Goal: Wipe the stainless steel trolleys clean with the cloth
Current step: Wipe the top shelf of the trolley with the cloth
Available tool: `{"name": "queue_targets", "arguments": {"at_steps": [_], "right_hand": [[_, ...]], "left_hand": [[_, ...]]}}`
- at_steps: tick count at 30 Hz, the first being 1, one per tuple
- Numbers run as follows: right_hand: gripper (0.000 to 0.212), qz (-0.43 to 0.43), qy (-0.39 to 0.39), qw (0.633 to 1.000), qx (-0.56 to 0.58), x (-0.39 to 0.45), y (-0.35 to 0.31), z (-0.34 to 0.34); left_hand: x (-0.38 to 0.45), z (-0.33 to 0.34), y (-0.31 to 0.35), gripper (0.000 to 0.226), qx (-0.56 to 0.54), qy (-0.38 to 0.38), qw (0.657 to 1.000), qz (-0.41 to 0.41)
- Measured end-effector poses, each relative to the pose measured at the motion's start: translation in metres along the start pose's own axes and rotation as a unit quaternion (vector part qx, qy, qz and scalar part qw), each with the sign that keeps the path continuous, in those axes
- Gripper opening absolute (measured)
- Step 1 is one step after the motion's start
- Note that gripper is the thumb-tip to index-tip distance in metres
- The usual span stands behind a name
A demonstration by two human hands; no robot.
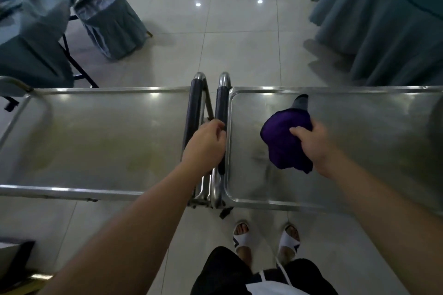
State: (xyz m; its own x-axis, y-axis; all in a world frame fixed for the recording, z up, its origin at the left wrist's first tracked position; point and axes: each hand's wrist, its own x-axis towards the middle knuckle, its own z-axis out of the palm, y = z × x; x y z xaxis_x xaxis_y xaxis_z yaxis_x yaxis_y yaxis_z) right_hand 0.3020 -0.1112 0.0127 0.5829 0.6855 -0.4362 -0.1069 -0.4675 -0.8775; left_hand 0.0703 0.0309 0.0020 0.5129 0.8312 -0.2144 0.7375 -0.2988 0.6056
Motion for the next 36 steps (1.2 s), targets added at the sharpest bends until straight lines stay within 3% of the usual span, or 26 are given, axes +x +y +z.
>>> {"name": "queue_targets", "arguments": {"at_steps": [4, 7, 12, 14, 17, 19, 23, 27, 31, 33, 36], "right_hand": [[0.044, -0.056, -0.044, 0.986, -0.15, 0.006, 0.047, 0.032], [0.059, -0.127, -0.045, 0.933, -0.333, -0.003, 0.098, 0.071], [0.07, -0.18, -0.241, 0.827, -0.475, -0.044, 0.179, 0.136], [0.069, -0.182, -0.264, 0.824, -0.467, -0.056, 0.203, 0.144], [0.057, -0.215, -0.191, 0.854, -0.433, -0.047, 0.213, 0.145], [0.056, -0.232, -0.137, 0.841, -0.469, -0.033, 0.213, 0.149], [0.063, -0.248, -0.121, 0.816, -0.508, -0.006, 0.216, 0.164], [0.061, -0.257, -0.08, 0.82, -0.506, 0.048, 0.194, 0.176], [0.086, -0.265, -0.075, 0.801, -0.531, 0.122, 0.153, 0.177], [0.077, -0.259, -0.077, 0.788, -0.553, 0.16, 0.131, 0.177], [0.069, -0.241, -0.066, 0.801, -0.545, 0.221, 0.095, 0.177]], "left_hand": [[0.015, 0.022, 0.007, 0.036, 0.041, -0.001, 0.998, 0.039], [0.029, 0.035, 0.006, 0.039, 0.047, 0.02, 0.997, 0.05], [0.059, 0.054, -0.002, 0.052, 0.094, 0.032, 0.993, 0.056], [0.071, 0.061, -0.01, 0.058, 0.113, 0.035, 0.992, 0.051], [0.087, 0.071, -0.018, 0.067, 0.129, 0.036, 0.99, 0.039], [0.092, 0.076, -0.021, 0.07, 0.145, 0.041, 0.988, 0.04], [0.09, 0.08, -0.024, 0.07, 0.166, 0.057, 0.983, 0.045], [0.088, 0.082, -0.022, 0.068, 0.185, 0.058, 0.98, 0.047], [0.088, 0.082, -0.02, 0.066, 0.193, 0.067, 0.978, 0.042], [0.088, 0.081, -0.019, 0.067, 0.195, 0.066, 0.977, 0.047], [0.09, 0.08, -0.019, 0.067, 0.191, 0.069, 0.978, 0.056]]}}
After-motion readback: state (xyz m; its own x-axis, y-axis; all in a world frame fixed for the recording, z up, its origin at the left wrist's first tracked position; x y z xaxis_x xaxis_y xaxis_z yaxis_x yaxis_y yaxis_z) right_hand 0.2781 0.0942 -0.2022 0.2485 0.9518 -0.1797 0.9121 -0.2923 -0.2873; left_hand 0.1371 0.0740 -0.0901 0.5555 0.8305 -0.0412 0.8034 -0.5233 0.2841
